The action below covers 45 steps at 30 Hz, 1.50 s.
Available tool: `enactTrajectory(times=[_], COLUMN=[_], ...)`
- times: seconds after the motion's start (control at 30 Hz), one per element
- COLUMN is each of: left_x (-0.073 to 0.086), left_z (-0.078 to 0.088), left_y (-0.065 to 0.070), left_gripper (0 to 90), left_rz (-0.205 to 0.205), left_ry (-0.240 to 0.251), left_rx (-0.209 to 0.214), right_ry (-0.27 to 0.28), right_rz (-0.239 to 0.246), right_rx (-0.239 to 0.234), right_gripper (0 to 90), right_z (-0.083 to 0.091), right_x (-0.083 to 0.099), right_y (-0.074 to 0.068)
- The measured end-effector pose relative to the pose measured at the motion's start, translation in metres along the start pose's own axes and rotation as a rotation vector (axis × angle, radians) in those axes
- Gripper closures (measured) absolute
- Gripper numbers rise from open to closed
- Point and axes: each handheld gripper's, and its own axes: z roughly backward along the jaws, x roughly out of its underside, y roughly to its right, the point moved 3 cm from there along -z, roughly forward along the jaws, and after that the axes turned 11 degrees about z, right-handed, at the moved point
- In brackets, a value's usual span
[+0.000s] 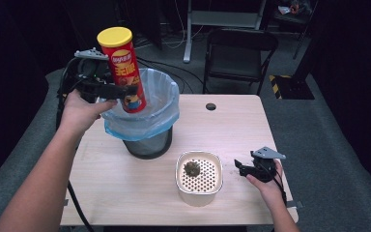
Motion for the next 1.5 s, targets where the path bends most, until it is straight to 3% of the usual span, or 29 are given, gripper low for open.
enactTrajectory(times=[0.27,0.53,0.63,0.7,0.8,0.83,0.87,0.93,0.97,1.1,1.23,1.33,1.37,1.5], left_x=[0.004,0.008,0.010,0.014,0.017,0.021,0.021,0.025,0.028,0.036,0.043,0.047,0.052,0.064], left_z=[-0.025,-0.050,-0.059,-0.066,-0.070,-0.074,-0.074,-0.073,-0.070,-0.056,-0.038,-0.028,-0.016,0.001], left_y=[-0.011,-0.019,-0.023,-0.028,-0.030,-0.031,-0.031,-0.036,-0.041,-0.047,-0.045,-0.042,-0.039,-0.034], left_gripper=[23.6,23.6,23.5,23.4,23.2,22.2,20.7,17.9,16.0,15.7,18.7,22.2,23.7,26.2], left_rz=[0.011,0.041,0.062,0.064,0.076,0.110,0.110,0.117,0.143,0.140,0.135,0.127,0.130,0.101], left_ry=[0.019,-0.005,-0.024,-0.078,-0.107,-0.124,-0.124,-0.119,-0.103,-0.074,-0.055,-0.045,-0.028,-0.036], left_rx=[-0.024,-0.068,-0.081,-0.084,-0.091,-0.100,-0.100,-0.116,-0.125,-0.125,-0.098,-0.063,-0.031,-0.001], right_ry=[-0.006,-0.010,-0.010,-0.006,-0.005,-0.005,-0.006,-0.005,-0.005,-0.006,-0.011,-0.011,-0.012,-0.012], right_rz=[0.009,0.010,0.008,0.005,0.008,0.003,0.003,0.001,0.010,0.006,0.008,0.012,0.011,0.009], right_rx=[-0.009,-0.011,-0.013,-0.013,-0.014,-0.011,-0.011,-0.011,-0.015,-0.016,-0.011,-0.015,-0.014,-0.012], right_gripper=[22.1,22.2,22.2,22.2,22.2,22.2,22.2,22.2,22.2,22.2,22.3,22.2,22.3,22.2], right_z=[-0.001,-0.002,-0.002,-0.002,-0.002,-0.003,-0.003,-0.002,-0.002,-0.002,-0.003,-0.003,-0.002,-0.003], right_x=[0.001,0.002,0.002,0.002,0.002,0.002,0.002,0.002,0.002,0.002,0.003,0.002,0.002,0.003], right_y=[-0.001,-0.001,-0.001,-0.001,-0.001,-0.001,-0.001,-0.001,-0.001,-0.001,-0.002,-0.002,-0.003,-0.002])
